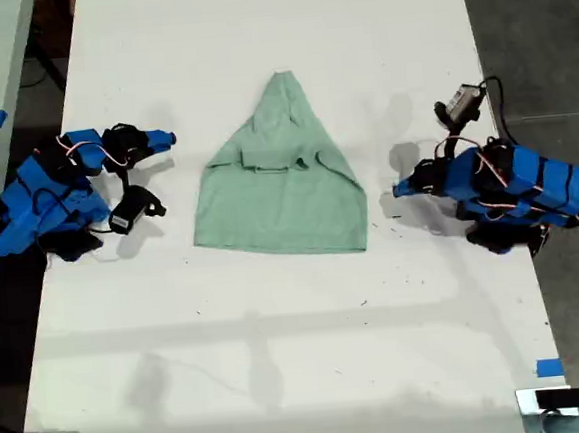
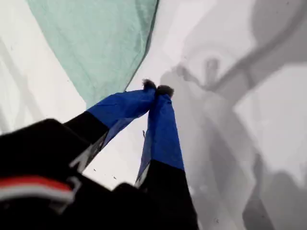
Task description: Fold t shirt
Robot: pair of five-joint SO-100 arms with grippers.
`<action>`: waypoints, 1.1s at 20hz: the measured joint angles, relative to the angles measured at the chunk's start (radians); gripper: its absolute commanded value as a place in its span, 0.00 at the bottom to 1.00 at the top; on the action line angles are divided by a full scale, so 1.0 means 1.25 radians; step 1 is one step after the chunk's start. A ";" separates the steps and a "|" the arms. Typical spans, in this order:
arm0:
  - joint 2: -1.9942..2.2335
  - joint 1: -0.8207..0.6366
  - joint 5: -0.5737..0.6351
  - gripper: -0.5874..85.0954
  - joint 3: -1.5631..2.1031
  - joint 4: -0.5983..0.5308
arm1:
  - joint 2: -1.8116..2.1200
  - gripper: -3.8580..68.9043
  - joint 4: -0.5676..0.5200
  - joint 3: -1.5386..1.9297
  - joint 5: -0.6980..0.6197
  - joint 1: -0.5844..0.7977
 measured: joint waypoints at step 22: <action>0.000 0.009 0.010 0.06 0.000 -0.005 | -1.209 0.06 -0.403 -0.493 -0.049 -0.050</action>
